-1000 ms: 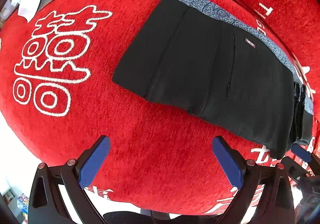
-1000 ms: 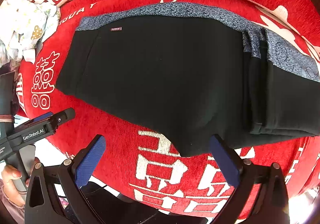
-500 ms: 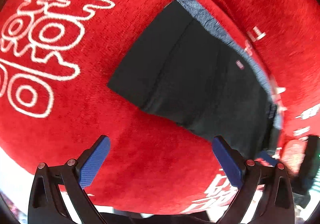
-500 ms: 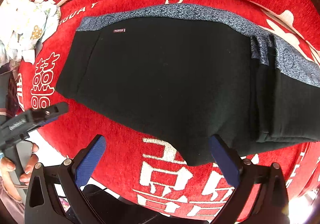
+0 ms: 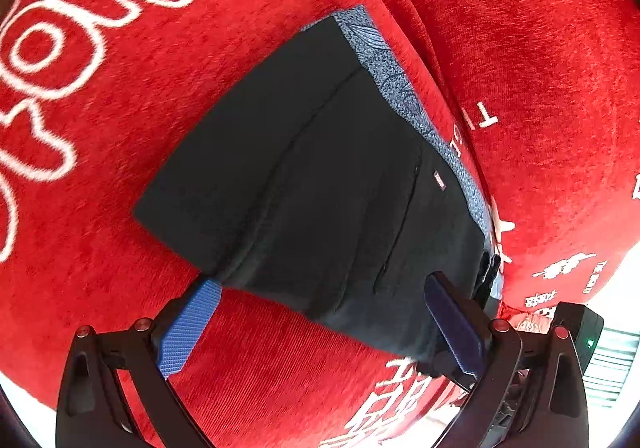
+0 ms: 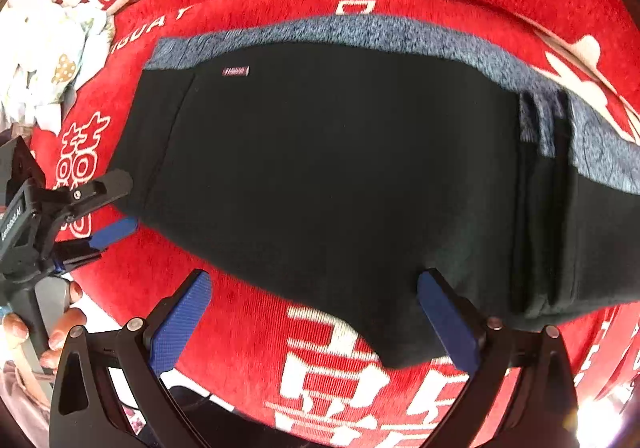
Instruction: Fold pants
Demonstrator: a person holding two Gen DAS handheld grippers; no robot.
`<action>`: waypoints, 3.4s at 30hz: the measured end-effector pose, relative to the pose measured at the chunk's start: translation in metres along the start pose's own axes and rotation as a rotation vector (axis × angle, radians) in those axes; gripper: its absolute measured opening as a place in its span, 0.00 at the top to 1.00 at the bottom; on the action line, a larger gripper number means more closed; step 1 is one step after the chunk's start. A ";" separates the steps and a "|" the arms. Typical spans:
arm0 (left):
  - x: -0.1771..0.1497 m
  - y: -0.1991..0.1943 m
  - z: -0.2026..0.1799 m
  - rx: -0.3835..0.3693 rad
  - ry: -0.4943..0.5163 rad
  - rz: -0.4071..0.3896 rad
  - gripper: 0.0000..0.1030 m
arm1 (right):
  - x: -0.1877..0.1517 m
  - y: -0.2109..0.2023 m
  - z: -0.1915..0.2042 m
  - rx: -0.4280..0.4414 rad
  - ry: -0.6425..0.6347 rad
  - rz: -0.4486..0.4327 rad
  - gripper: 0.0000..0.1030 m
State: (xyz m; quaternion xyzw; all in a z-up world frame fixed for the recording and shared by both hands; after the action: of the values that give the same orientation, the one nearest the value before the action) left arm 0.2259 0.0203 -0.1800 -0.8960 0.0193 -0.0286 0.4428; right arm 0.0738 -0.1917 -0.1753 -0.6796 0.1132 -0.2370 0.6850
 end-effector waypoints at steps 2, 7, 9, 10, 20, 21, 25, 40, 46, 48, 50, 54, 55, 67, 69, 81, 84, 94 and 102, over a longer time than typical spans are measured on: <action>0.001 0.006 0.000 0.001 -0.005 0.001 0.01 | 0.002 0.008 -0.002 0.000 -0.005 -0.007 0.00; 0.002 0.013 0.003 0.022 0.002 0.003 0.01 | 0.000 0.018 -0.008 0.012 -0.007 -0.005 0.00; 0.002 0.008 0.000 0.033 0.015 -0.013 0.01 | 0.000 0.018 -0.008 0.015 -0.016 -0.004 0.00; 0.003 0.003 -0.006 0.042 0.036 -0.034 0.01 | -0.001 0.018 -0.008 0.018 -0.019 -0.004 0.00; 0.004 0.019 -0.022 0.201 0.126 -0.087 0.23 | 0.014 -0.006 -0.018 0.050 -0.008 -0.040 0.00; 0.004 0.019 -0.020 0.217 0.120 -0.091 0.28 | 0.020 -0.014 -0.019 0.052 -0.014 -0.065 0.00; 0.002 0.006 -0.036 0.298 0.255 -0.169 0.56 | 0.058 -0.047 -0.016 0.096 -0.045 -0.135 0.00; -0.074 0.027 -0.105 0.663 1.103 -0.370 0.61 | 0.139 0.001 0.132 0.339 -0.268 0.253 0.17; -0.075 0.031 -0.113 0.672 1.144 -0.396 0.61 | 0.118 0.048 0.159 0.333 -0.275 0.426 0.32; -0.078 0.031 -0.115 0.676 1.160 -0.396 0.61 | 0.115 0.054 0.154 0.290 -0.285 0.417 0.72; -0.080 0.028 -0.121 0.680 1.183 -0.405 0.61 | 0.115 0.044 0.149 0.308 -0.293 0.375 0.82; -0.091 0.005 -0.156 0.645 1.233 -0.468 0.61 | 0.120 -0.004 0.117 0.426 -0.240 0.269 0.82; -0.093 0.000 -0.163 0.629 1.231 -0.475 0.61 | 0.121 -0.019 0.105 0.459 -0.212 0.244 0.82; -0.186 -0.013 -0.322 0.405 1.395 -0.588 0.61 | 0.090 -0.167 -0.088 0.624 0.048 -0.103 0.82; -0.214 0.005 -0.348 0.360 1.457 -0.567 0.61 | 0.074 -0.175 -0.128 0.615 0.103 -0.136 0.82; -0.333 0.145 -0.383 0.313 1.610 -0.332 0.61 | -0.017 -0.117 -0.325 0.544 0.370 -0.157 0.82; -0.342 0.167 -0.372 0.339 1.639 -0.284 0.61 | -0.033 -0.087 -0.344 0.543 0.415 -0.137 0.82; -0.289 0.103 -0.351 0.297 1.511 -0.201 0.40 | -0.056 -0.101 -0.353 0.403 0.474 -0.158 0.74; -0.151 0.085 -0.302 0.442 1.105 -0.201 0.40 | -0.040 -0.143 -0.325 0.232 0.336 -0.261 0.71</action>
State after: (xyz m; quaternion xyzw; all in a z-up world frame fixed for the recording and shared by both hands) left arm 0.0541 -0.2613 -0.0701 -0.6327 0.1551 -0.5348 0.5381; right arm -0.1398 -0.4529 -0.0578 -0.5563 0.1087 -0.4448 0.6935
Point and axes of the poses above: each gripper's, at about its wrist camera, not at the fingertips, and y roughly the way its jaws point, z to its left, x to its top, the point moved 3 cm from there along y, roughly the way its jaws point, and after that the axes turned 11 degrees about -z, right-handed, at the moved point
